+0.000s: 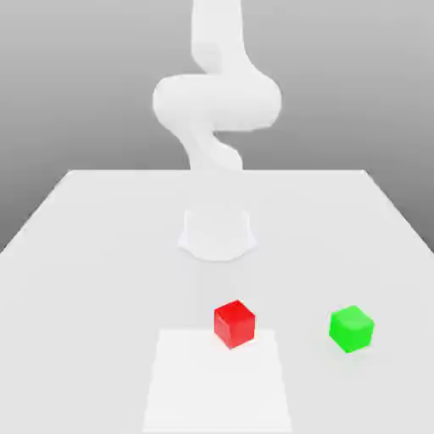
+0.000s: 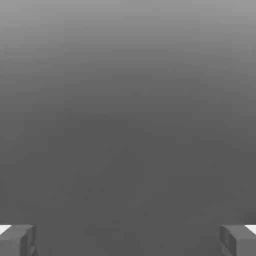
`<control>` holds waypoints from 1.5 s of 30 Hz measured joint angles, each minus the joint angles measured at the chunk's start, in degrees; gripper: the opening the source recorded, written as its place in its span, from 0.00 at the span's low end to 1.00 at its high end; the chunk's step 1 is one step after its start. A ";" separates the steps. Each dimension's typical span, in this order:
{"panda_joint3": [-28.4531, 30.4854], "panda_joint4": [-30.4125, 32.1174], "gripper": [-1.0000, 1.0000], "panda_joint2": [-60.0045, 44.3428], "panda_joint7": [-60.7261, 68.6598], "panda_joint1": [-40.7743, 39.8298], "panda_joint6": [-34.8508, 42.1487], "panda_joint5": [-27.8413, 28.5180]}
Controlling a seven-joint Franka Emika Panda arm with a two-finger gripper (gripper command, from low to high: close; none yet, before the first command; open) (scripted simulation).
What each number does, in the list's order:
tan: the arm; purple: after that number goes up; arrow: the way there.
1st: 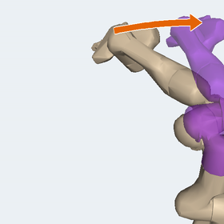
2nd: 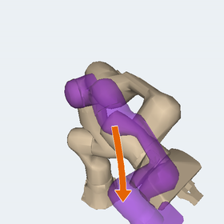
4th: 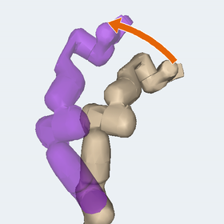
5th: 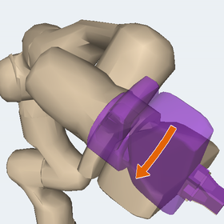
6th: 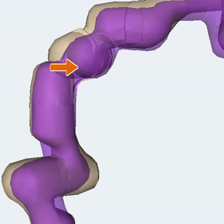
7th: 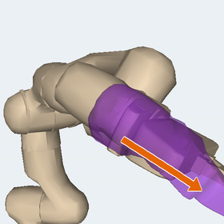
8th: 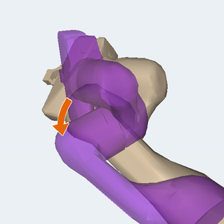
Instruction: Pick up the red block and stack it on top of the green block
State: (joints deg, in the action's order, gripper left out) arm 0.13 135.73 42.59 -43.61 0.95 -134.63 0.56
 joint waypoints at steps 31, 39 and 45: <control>0.81 32.62 0.00 -52.27 27.78 6.09 -43.35 -3.54; 2.20 34.56 0.00 -38.46 25.09 6.37 -31.48 0.29; -0.94 31.90 0.00 -34.68 27.86 11.99 -25.04 -0.97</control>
State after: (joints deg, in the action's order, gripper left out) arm -0.81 167.63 7.91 -15.75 12.94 -159.67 -0.41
